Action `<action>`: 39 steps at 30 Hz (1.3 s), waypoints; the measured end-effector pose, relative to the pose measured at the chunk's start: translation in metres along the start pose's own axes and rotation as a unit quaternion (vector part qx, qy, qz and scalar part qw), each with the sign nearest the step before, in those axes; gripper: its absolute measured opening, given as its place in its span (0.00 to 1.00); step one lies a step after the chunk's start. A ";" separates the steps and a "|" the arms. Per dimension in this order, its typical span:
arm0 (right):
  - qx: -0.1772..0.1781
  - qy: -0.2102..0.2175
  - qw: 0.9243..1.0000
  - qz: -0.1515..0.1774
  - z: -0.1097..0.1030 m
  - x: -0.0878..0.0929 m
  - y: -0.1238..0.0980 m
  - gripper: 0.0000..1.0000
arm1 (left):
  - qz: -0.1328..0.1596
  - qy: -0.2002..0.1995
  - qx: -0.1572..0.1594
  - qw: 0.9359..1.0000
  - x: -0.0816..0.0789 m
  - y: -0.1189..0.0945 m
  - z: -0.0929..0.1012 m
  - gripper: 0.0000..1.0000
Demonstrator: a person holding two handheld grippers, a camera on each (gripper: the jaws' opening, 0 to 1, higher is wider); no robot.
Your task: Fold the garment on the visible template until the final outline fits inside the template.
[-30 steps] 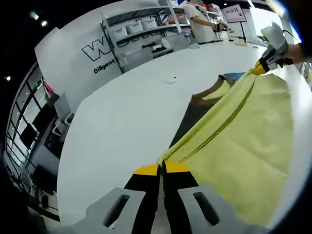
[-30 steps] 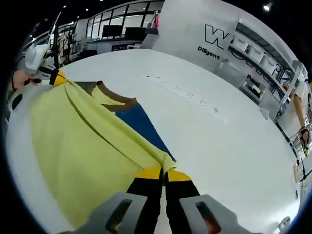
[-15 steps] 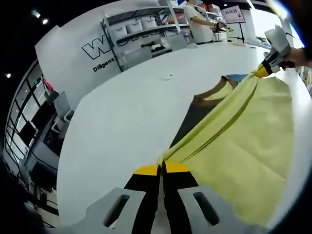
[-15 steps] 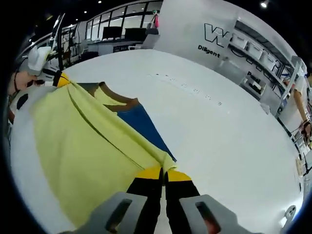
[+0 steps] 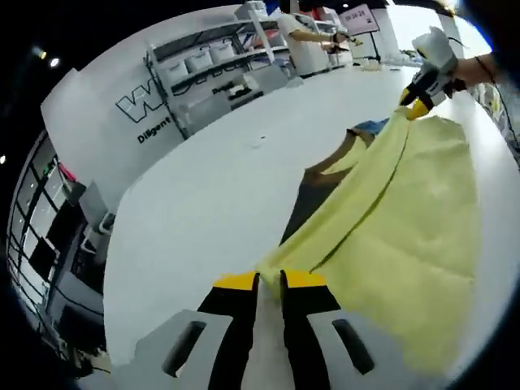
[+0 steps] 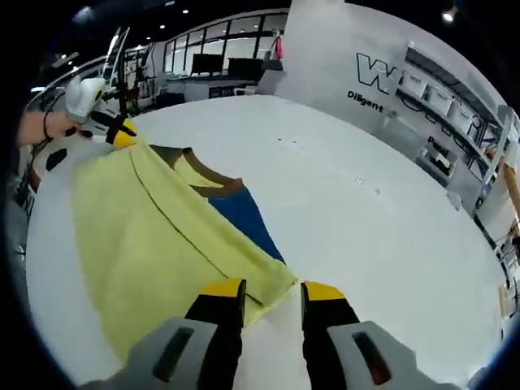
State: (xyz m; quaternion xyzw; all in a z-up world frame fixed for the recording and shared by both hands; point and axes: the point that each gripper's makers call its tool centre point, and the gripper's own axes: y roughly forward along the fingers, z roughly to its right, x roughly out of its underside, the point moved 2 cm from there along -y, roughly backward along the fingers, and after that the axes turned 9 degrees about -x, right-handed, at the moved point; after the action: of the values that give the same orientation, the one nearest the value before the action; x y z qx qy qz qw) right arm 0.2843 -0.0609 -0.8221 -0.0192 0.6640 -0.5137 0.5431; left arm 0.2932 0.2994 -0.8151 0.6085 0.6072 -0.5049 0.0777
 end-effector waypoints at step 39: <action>-0.137 -0.247 0.955 -0.096 -0.006 0.009 0.008 0.00 | 0.021 0.224 0.161 0.961 -0.007 0.000 0.023 0.03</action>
State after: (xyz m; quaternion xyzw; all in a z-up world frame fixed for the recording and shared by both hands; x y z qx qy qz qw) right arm 0.2802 -0.0587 -0.8349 -0.2830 0.5683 -0.4469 0.6302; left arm 0.2833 0.2786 -0.8212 0.7232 0.5072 -0.4446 -0.1488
